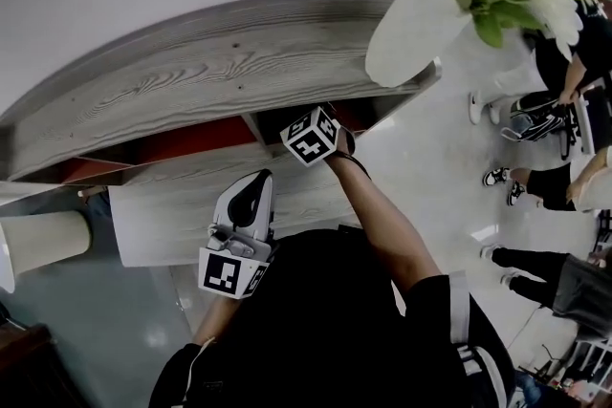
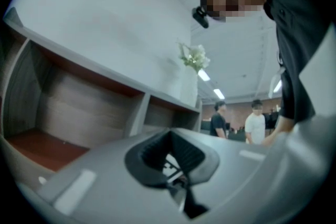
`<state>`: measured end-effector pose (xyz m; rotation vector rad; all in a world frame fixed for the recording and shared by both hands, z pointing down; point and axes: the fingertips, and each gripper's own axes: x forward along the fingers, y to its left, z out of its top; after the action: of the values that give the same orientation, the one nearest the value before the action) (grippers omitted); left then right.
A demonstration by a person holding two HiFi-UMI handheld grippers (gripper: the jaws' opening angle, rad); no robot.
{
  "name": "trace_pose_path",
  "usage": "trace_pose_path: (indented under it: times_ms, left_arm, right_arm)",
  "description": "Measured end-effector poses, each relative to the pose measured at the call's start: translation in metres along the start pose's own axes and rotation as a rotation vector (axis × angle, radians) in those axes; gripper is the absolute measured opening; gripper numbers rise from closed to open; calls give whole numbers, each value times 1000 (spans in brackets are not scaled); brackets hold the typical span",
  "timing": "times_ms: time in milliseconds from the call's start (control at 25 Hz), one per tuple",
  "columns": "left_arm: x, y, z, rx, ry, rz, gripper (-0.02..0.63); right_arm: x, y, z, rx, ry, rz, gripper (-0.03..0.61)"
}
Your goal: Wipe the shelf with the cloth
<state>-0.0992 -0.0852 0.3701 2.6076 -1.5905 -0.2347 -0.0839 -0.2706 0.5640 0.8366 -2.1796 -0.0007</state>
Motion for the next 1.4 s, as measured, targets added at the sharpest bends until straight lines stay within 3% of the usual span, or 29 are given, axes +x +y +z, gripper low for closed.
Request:
trace_pose_path:
  times_ms: [680, 1400]
  left_arm:
    - [-7, 6, -3, 14, 7, 37, 5]
    - [-16, 10, 0, 15, -10, 53, 5]
  right_arm:
    - [14, 45, 29, -243, -71, 208, 52]
    - [-27, 90, 7, -286, -75, 325, 52]
